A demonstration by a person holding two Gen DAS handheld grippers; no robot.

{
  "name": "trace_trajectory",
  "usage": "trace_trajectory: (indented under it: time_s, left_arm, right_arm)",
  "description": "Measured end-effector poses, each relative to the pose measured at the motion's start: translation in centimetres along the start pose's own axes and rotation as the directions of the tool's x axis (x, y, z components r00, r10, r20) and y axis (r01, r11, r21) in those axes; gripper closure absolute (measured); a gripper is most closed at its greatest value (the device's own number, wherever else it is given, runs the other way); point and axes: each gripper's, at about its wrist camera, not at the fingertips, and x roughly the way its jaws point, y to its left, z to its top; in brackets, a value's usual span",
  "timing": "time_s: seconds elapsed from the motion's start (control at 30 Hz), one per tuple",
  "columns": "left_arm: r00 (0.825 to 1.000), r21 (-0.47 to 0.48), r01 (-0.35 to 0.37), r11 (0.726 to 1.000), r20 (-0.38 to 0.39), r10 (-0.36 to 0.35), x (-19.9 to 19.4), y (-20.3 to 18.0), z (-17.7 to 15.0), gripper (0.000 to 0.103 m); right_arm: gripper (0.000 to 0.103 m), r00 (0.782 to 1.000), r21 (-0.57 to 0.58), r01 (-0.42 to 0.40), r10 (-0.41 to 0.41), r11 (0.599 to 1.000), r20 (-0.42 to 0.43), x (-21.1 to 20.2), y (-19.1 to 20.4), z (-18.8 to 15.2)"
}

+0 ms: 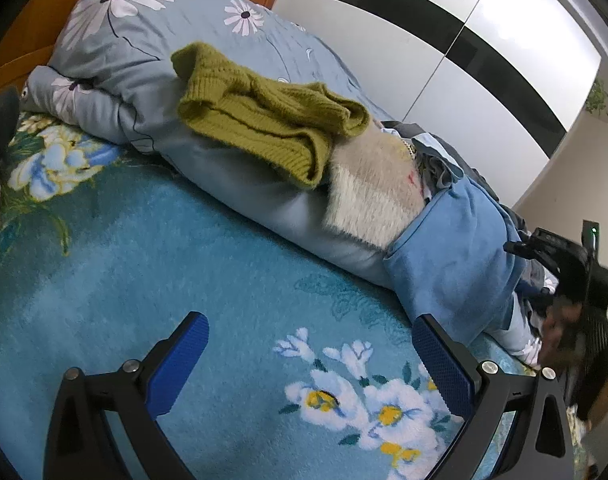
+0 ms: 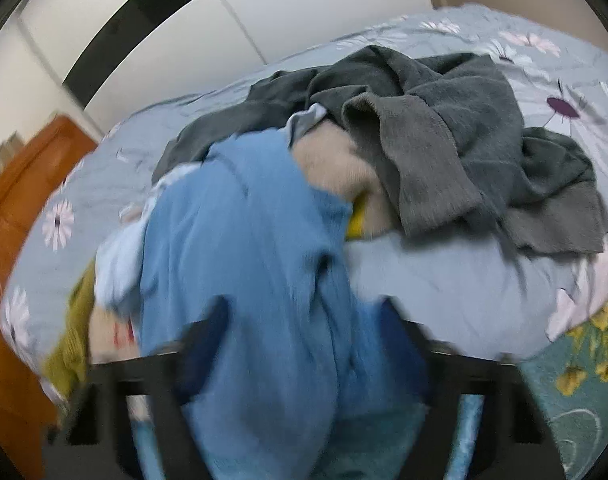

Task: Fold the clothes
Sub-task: 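Grasp the blue sweatpants with the right gripper and lift them off the pile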

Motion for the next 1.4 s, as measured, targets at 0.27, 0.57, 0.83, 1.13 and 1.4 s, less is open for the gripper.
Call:
trace_trajectory:
  time_s: [0.27,0.57,0.83,1.13,1.4]
  left_arm:
    - [1.0,-0.018,0.007,1.0,0.003,-0.007,-0.4,0.7,-0.2,0.0]
    - [0.999,-0.016,0.027,1.0,0.043,-0.026,-2.9,0.5,-0.2,0.0]
    - [0.999,0.01,0.005,1.0,0.039,-0.005,-3.5,0.5,-0.4,0.0]
    - [0.999,0.035,0.012,0.999,0.038,-0.014,-3.5,0.1,-0.7,0.0]
    - [0.998,0.043,0.021,0.999,0.051,-0.023,-6.1,0.0,-0.7,0.0]
  right_arm:
    - [0.091,0.986,0.256,-0.137,0.156,0.957,-0.057,0.1,-0.5,-0.8]
    - [0.095,0.789,0.261,-0.583,0.613,0.77,-0.045,-5.7,6.9,2.1]
    - [0.095,0.752,0.267,-0.617,0.655,0.74,-0.075,-8.6,6.7,2.0]
    - [0.095,0.729,0.233,-0.638,0.673,0.734,-0.126,-8.7,6.5,0.9]
    - [0.095,0.664,0.166,-0.723,0.741,0.67,-0.102,-16.9,6.0,0.2]
